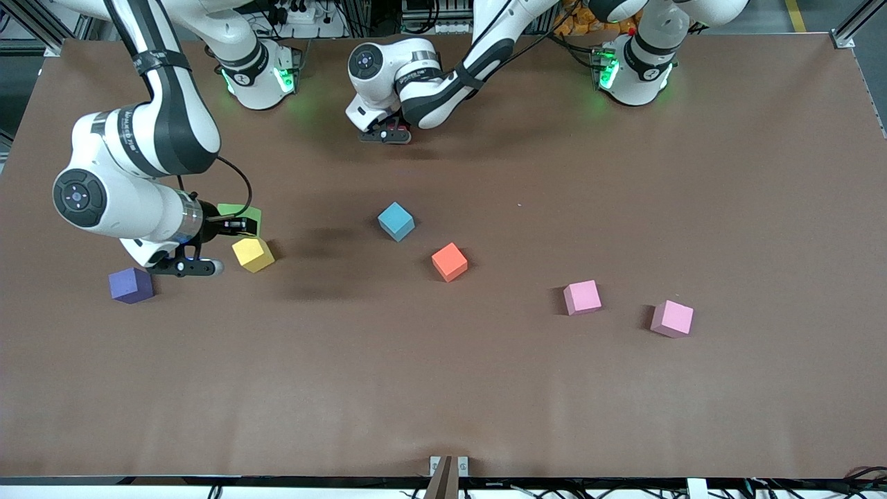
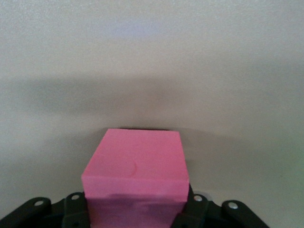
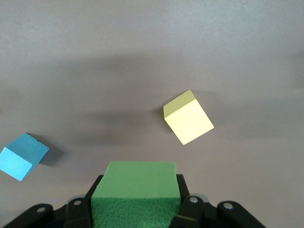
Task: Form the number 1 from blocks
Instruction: 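Place the red cube mid-table with the left gripper while the right carries green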
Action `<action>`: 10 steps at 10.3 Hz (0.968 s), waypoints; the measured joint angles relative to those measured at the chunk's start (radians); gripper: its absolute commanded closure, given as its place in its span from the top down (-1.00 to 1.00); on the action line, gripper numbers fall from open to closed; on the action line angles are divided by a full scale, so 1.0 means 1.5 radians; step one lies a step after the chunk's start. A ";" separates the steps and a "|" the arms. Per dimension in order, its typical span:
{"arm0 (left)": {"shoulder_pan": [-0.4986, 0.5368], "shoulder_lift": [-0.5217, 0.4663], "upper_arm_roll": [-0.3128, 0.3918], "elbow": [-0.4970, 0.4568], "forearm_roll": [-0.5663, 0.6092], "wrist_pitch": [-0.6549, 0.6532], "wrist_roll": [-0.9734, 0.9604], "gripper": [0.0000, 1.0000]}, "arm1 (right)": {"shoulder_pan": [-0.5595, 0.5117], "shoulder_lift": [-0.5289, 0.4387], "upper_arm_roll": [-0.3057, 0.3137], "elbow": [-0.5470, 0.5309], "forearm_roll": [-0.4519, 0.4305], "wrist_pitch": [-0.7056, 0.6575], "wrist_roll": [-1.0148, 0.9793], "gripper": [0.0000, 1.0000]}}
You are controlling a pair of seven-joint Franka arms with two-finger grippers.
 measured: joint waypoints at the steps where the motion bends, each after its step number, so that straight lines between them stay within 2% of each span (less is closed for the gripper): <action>1: -0.003 0.002 0.001 0.000 0.000 -0.002 0.000 1.00 | 0.000 0.000 0.000 0.000 0.000 0.000 0.000 0.23; 5: -0.005 -0.007 0.023 0.016 0.000 -0.031 0.000 1.00 | 0.001 0.000 0.002 -0.001 0.002 0.002 0.002 0.23; 7: -0.003 -0.045 0.057 0.029 0.000 -0.058 -0.009 1.00 | 0.014 0.000 0.006 -0.002 0.005 0.002 0.025 0.23; 10: -0.002 -0.095 0.126 0.037 0.000 -0.066 -0.071 1.00 | 0.076 0.000 0.010 -0.010 0.006 0.002 0.078 0.23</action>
